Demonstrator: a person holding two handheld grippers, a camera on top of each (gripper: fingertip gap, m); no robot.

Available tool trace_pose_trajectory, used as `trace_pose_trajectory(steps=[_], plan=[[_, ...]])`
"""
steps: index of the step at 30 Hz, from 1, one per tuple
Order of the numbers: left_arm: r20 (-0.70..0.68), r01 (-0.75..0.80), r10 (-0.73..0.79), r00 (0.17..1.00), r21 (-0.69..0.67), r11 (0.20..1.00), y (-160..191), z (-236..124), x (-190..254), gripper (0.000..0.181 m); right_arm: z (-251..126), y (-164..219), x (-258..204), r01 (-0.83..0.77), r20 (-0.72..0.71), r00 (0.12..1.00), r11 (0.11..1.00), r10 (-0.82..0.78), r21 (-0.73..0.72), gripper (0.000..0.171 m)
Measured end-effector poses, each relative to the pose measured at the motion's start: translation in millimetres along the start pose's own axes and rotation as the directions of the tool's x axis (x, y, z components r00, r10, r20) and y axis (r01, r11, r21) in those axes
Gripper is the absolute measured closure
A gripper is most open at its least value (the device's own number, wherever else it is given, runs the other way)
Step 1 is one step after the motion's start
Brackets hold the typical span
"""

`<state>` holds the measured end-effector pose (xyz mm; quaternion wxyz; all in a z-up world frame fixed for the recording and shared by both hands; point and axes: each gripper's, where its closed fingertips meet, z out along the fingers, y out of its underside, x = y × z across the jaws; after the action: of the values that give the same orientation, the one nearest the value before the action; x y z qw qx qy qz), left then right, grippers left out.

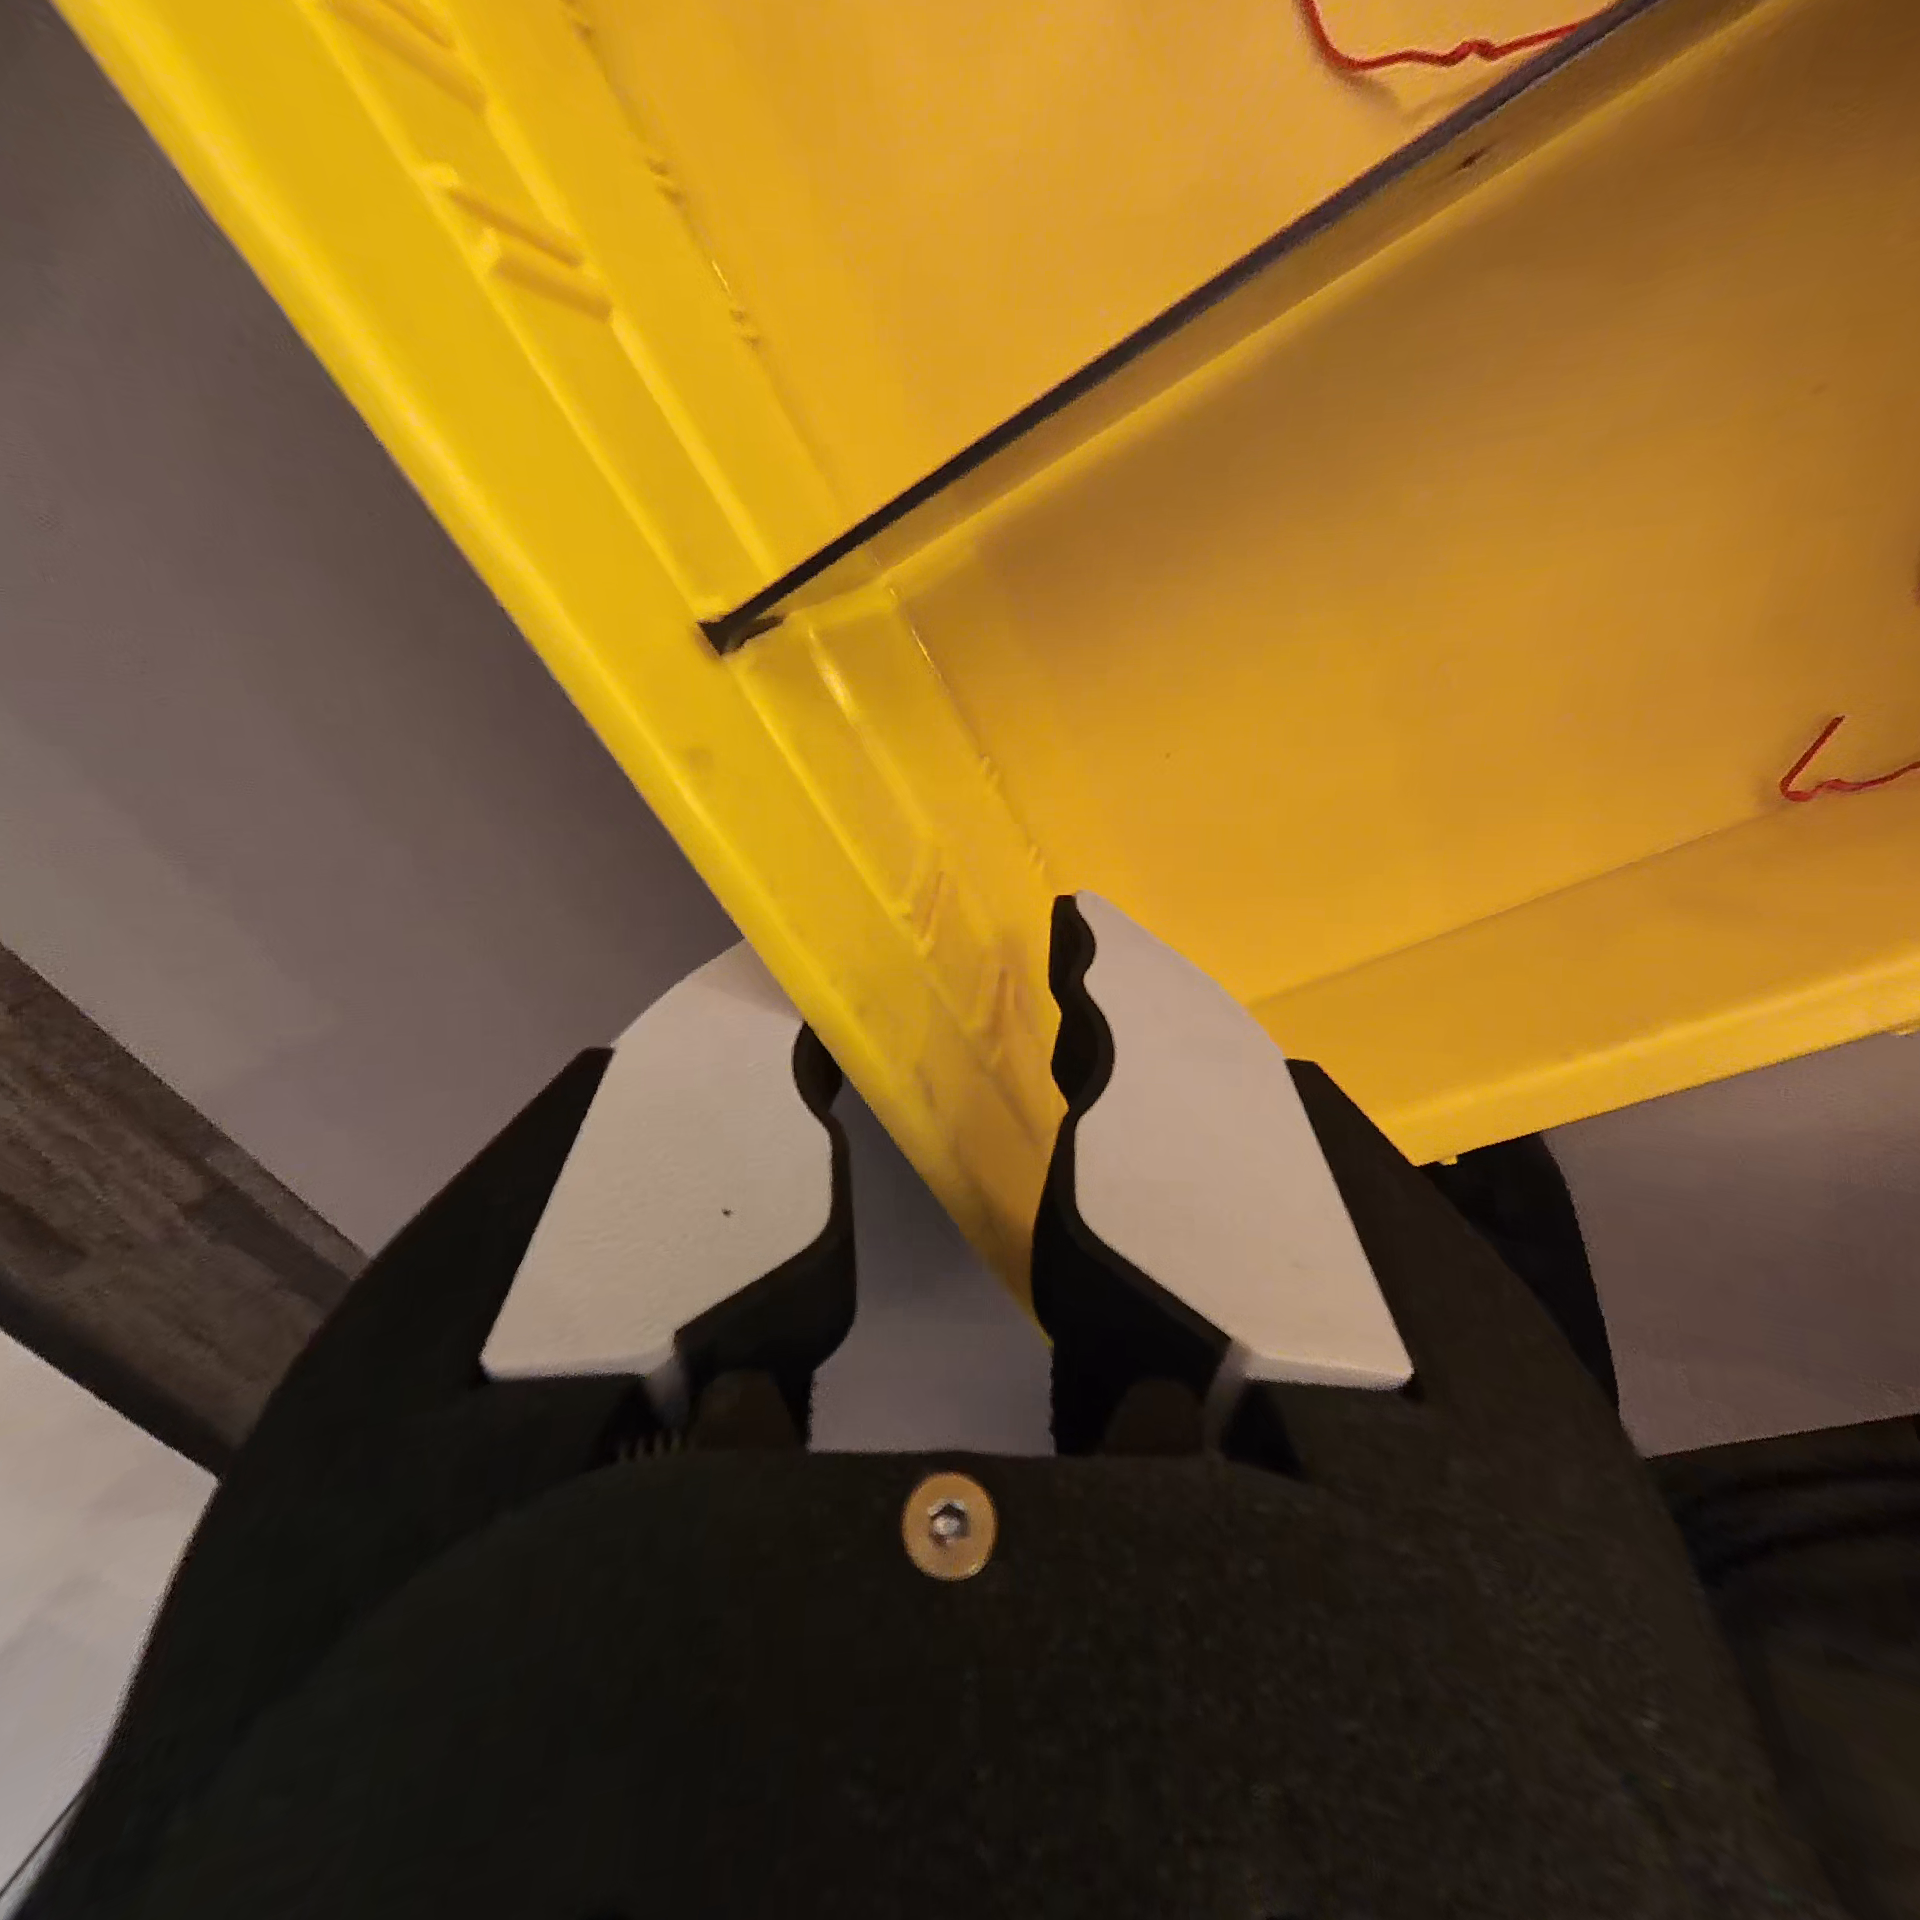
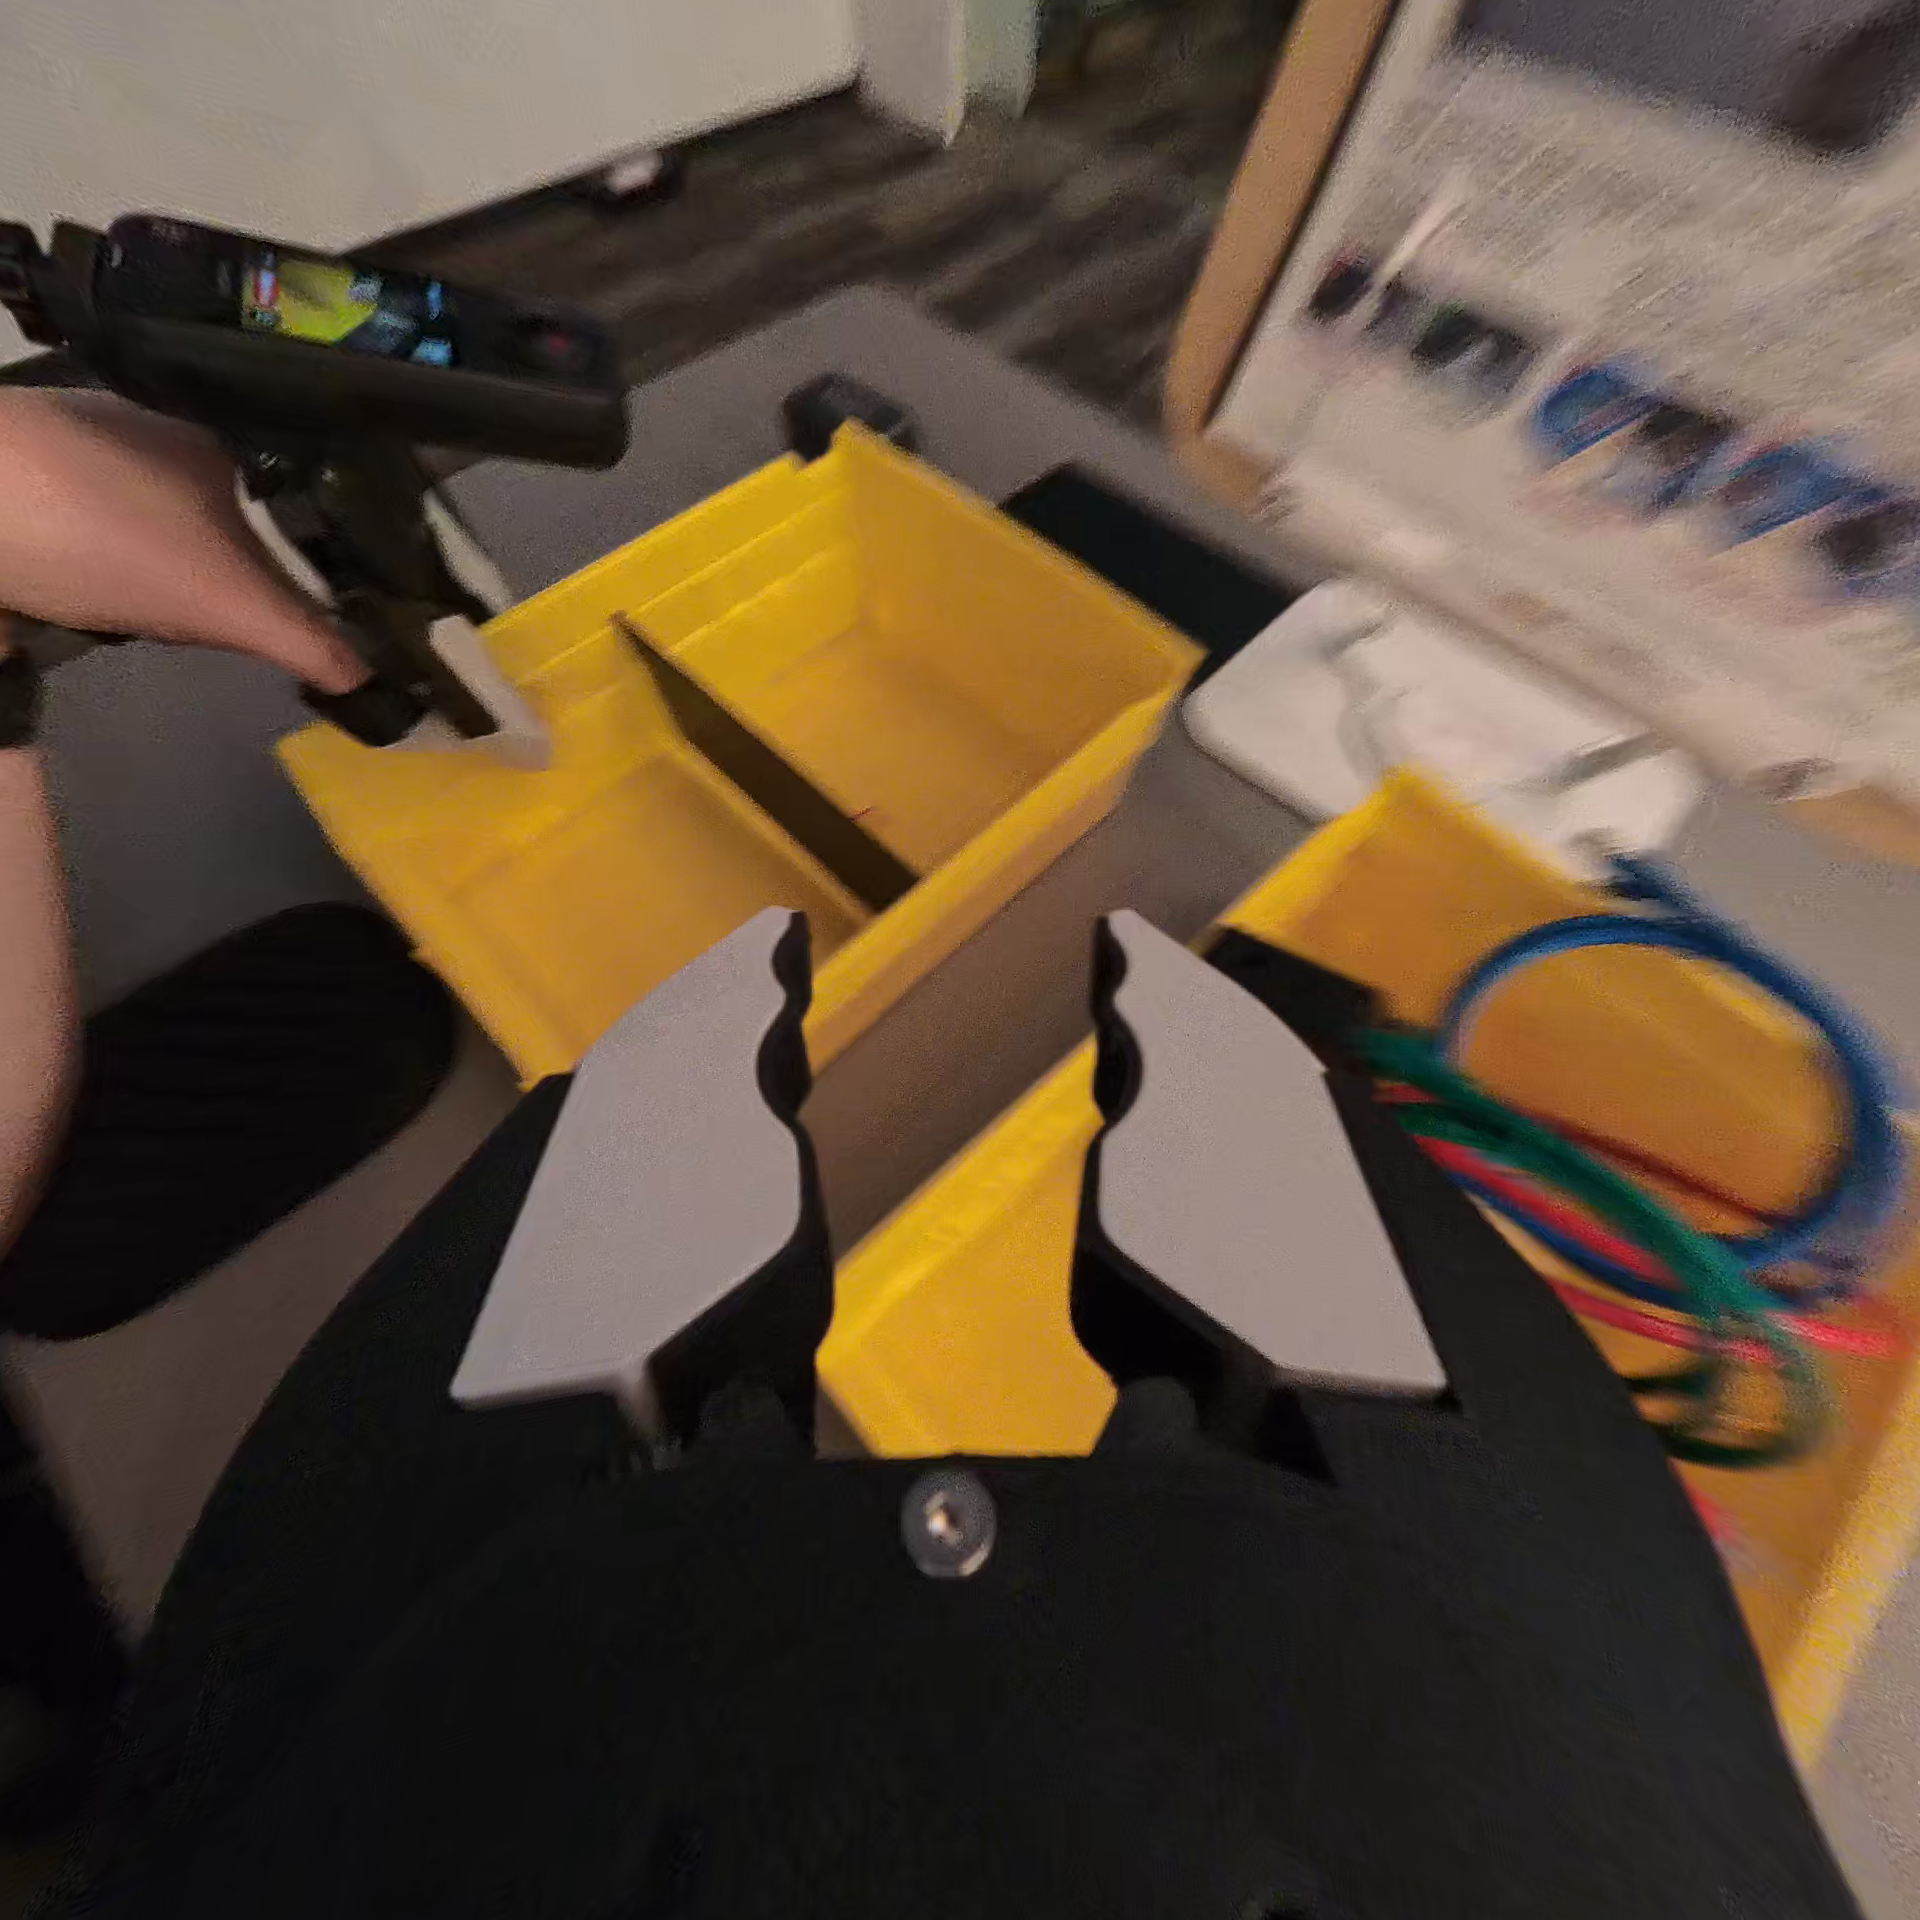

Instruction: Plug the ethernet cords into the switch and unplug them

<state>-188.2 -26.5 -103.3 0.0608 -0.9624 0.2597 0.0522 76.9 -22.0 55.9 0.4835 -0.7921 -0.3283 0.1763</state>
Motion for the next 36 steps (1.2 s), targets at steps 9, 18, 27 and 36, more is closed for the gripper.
trace_pose_trajectory(steps=[9, 18, 27, 36], plan=[[-0.031, 0.007, -0.004, 1.0, 0.083, 0.997, 5, -21, -5, 0.147, 107, 81, -28, -0.199, -0.038, 0.976, 0.821, 0.213, -0.535, 0.113], [-0.027, 0.033, -0.028, 0.999, 0.225, 0.974, 7, -47, -19, 0.144, 117, 106, -41, -0.361, -0.153, 0.918, 0.611, 0.366, -0.704, 0.118], [0.044, 0.098, -0.127, 0.991, 0.404, 0.909, 9, -80, -51, 0.155, 129, 138, -45, -0.337, -0.274, 0.941, 0.469, 0.199, -0.817, 0.13], [0.065, 0.098, -0.145, 0.987, 0.47, 0.877, 8, -92, -61, 0.157, 137, 135, -33, -0.427, -0.26, 0.886, 0.459, 0.384, -0.779, 0.166]])
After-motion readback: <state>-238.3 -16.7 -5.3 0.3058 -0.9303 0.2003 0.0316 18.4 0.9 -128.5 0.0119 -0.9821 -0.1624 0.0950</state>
